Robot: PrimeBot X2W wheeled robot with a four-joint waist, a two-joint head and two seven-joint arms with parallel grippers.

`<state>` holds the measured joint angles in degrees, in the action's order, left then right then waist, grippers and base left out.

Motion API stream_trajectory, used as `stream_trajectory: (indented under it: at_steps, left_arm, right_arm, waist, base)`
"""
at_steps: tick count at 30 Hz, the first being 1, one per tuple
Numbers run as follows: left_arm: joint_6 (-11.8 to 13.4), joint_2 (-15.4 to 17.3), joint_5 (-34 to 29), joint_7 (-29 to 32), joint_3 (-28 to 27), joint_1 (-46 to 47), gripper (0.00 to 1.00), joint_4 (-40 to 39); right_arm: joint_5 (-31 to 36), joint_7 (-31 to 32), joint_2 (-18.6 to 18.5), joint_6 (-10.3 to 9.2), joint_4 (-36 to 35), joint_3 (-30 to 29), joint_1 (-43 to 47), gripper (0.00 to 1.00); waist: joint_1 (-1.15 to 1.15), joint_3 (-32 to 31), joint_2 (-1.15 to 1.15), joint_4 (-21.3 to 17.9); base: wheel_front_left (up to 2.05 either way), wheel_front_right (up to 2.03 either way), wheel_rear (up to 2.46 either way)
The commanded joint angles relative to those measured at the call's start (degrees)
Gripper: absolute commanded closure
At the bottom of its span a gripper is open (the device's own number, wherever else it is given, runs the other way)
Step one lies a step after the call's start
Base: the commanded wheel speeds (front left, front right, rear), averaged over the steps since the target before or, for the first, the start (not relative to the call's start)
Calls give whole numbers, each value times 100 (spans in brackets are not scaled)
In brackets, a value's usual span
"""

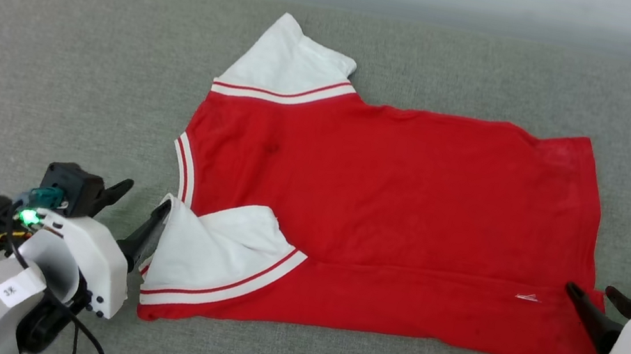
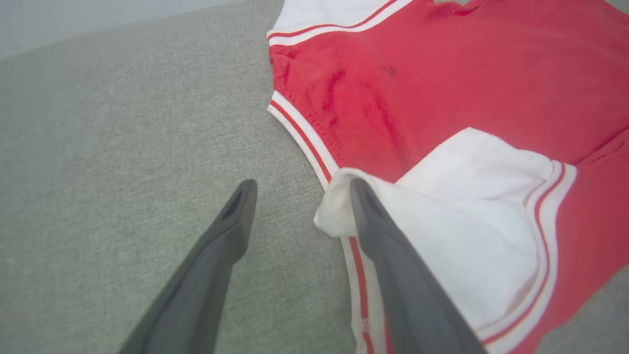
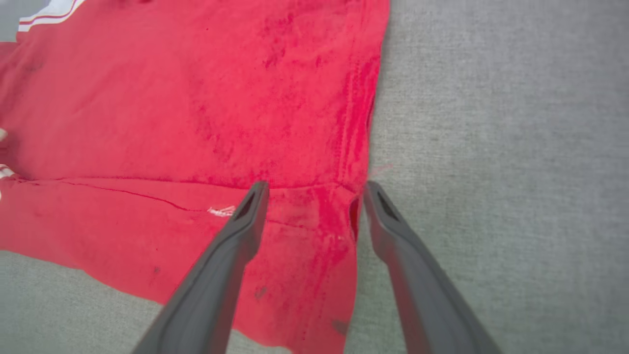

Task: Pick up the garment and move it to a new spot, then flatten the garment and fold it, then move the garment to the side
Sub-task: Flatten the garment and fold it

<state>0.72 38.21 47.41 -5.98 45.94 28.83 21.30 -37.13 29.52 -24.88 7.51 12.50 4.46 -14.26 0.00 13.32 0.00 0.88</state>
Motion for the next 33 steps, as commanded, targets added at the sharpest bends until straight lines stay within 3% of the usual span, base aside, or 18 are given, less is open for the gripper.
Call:
stream_trajectory:
  at_steps: [1, 8, 14, 20, 25, 33]
  left_arm:
    - [63, -48, 59, -102, -65, -115, 0, 82]
    - [275, -277, 620, -462, -418, -606, 0, 109]
    - [574, -234, 1008, -383, -591, -1109, 0, -411]
    - [1049, -47, 1224, -63, -617, -1585, 0, -1117]
    - [1262, 204, 1352, 331, -525, -1870, 0, -1803]
    - [1608, 413, 1419, 1135, -278, -1861, 0, -2375]
  right_arm:
    - [7, -90, 24, -5, 10, -20, 53, 0]
    - [63, -146, 195, -5, -42, -275, 399, 0]
    - [557, 142, 342, -5, -272, -564, 761, 0]
    - [1169, 861, 801, -5, -608, -973, 1037, 0]
    - [1574, 1540, 1201, -5, -1093, -1311, 1246, 0]
    - [1935, 1927, 1633, -5, -1742, -1591, 1297, 0]
  waist:
    - [0, -187, 0, 32]
    - [0, -616, 0, 110]
    - [0, -800, 0, 147]
    - [0, -858, 0, 121]
    - [0, -782, 0, 108]
    - [0, -424, 0, 24]
  base:
    - [0, 0, 0]
    - [0, 0, 0]
    - [0, 0, 0]
    - [0, 0, 0]
    - [0, 0, 0]
    - [0, 0, 0]
